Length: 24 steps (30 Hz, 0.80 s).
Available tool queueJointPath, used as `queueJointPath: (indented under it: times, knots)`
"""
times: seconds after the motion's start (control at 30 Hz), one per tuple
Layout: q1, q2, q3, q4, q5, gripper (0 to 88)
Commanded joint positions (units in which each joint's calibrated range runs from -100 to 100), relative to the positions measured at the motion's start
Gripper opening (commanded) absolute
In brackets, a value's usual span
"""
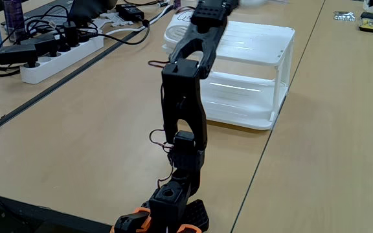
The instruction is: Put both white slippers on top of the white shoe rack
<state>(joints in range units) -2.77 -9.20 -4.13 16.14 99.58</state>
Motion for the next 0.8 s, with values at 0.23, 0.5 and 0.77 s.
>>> queueJointPath:
  times: [0.23,0.5,0.77]
  knots:
    - [4.5,5.2,-5.1,0.0,0.4,0.8]
    - [3.9,7.9,-4.6,0.0,0.4,0.8]
    - [2.0,8.6,-4.6,0.0,0.4,0.8]
